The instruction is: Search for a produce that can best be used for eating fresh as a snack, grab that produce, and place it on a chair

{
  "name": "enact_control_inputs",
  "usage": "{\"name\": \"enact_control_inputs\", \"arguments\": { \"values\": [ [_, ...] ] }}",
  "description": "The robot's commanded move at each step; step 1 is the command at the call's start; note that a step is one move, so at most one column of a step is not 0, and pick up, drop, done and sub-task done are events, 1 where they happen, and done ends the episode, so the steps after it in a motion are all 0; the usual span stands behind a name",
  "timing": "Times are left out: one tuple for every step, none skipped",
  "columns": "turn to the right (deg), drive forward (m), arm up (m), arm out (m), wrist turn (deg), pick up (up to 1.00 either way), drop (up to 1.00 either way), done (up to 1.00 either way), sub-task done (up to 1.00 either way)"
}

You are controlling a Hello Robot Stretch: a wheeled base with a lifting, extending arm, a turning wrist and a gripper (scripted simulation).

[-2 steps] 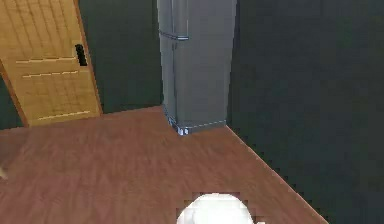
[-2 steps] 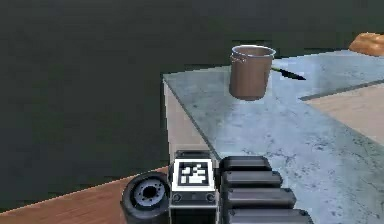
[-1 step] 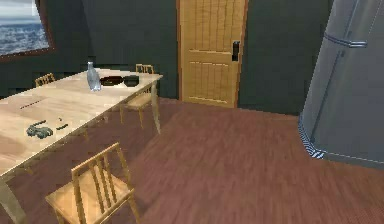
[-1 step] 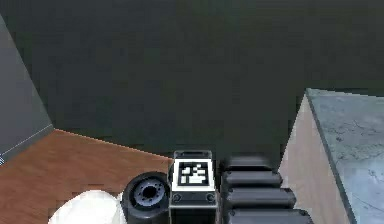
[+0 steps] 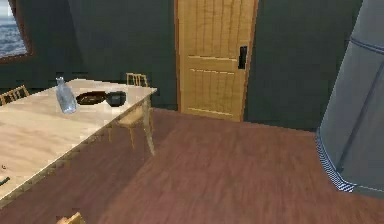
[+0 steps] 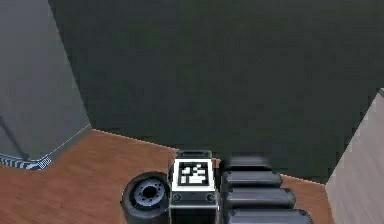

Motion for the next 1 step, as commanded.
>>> {"name": "enact_control_inputs", "arguments": {
  "values": [
    [18.0,0.0,0.0,0.0,0.0,0.0,0.0,0.0,0.0]
  ]
}}
